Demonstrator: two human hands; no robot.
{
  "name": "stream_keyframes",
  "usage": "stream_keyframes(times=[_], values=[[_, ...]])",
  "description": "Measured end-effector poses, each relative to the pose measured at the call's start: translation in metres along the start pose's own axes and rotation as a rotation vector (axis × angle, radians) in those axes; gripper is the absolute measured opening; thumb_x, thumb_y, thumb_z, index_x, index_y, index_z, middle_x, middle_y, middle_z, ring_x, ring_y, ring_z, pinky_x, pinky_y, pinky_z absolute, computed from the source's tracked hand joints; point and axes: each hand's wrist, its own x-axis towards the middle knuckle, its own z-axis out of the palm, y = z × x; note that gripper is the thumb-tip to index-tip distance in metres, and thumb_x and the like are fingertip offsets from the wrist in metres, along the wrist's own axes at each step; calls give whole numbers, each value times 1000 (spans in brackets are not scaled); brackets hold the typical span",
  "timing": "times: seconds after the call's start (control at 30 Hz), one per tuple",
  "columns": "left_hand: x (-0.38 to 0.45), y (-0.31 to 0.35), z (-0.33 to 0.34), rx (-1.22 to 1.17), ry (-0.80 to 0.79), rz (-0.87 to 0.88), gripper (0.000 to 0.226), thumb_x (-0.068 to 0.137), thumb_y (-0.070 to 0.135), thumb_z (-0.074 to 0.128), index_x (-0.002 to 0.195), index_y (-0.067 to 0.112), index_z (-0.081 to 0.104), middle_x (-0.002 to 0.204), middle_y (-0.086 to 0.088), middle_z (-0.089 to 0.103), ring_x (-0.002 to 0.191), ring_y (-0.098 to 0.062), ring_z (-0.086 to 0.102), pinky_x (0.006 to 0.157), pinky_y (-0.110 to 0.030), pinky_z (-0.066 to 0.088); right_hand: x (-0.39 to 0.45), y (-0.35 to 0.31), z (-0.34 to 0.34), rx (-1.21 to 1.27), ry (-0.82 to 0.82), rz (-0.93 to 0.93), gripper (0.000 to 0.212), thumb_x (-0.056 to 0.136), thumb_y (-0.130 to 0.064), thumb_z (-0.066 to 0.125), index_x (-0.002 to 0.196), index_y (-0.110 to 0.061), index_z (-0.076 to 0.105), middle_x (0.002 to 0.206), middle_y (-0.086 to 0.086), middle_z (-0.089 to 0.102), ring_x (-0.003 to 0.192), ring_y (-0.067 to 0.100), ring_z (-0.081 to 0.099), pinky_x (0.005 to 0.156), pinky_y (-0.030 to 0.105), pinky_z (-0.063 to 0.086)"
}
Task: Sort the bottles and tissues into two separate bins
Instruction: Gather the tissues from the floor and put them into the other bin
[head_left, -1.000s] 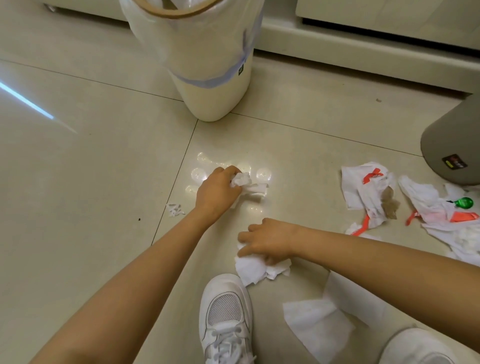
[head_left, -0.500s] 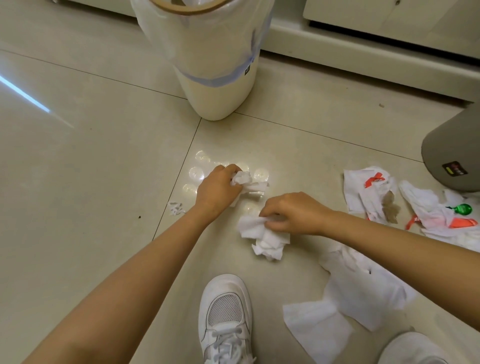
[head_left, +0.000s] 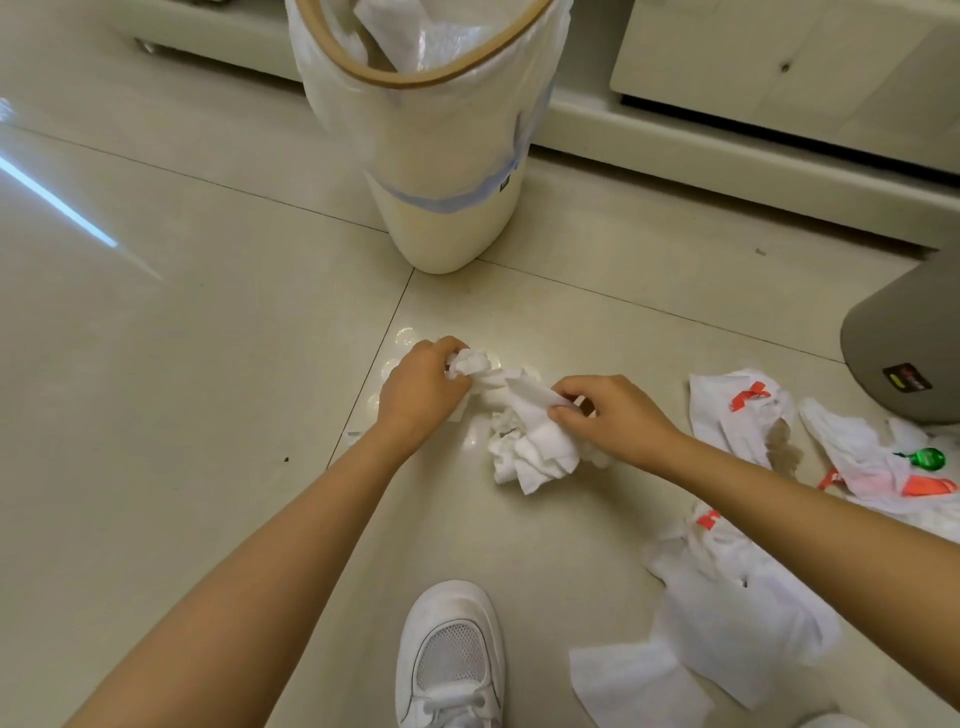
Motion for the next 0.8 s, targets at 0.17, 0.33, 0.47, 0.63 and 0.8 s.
stream_keyframes(times=[0.17, 0.33, 0.47, 0.63, 0.8], values=[[18, 25, -40, -86, 106, 46, 16, 82, 27, 56, 94, 36, 60, 92, 11, 61, 85, -14, 60, 71, -34, 51, 13, -31, -46, 67, 153, -95, 10, 87, -27, 58, 86, -26, 67, 82, -9, 67, 72, 15, 61, 70, 42, 53], [34, 63, -93, -183, 219, 93, 20, 80, 22, 58, 99, 27, 64, 89, 7, 64, 81, -15, 62, 74, -43, 55, 33, -68, -99, 90, 294, -179, 12, 89, -31, 59, 90, -24, 69, 83, -7, 66, 75, 18, 61, 70, 43, 54], [42, 98, -135, -230, 297, 193, 23, 83, 20, 61, 104, 29, 64, 86, 15, 62, 82, -11, 62, 76, -41, 55, 51, -98, -141, 111, 401, -257, 12, 89, -26, 60, 94, -24, 71, 83, -9, 67, 74, 15, 59, 70, 38, 52], [62, 139, -181, -236, 367, 332, 19, 87, 23, 59, 105, 25, 64, 93, 11, 64, 86, -9, 61, 74, -35, 55, 72, -136, -183, 170, 490, -320, 11, 89, -22, 61, 91, -19, 71, 81, -1, 69, 71, 18, 62, 61, 33, 52], [110, 170, -223, -209, 464, 394, 24, 85, 24, 60, 109, 27, 63, 93, 9, 64, 87, -11, 62, 72, -31, 57, 95, -165, -208, 229, 544, -343, 9, 88, -22, 62, 93, -22, 70, 85, 2, 68, 75, 23, 64, 63, 39, 56]])
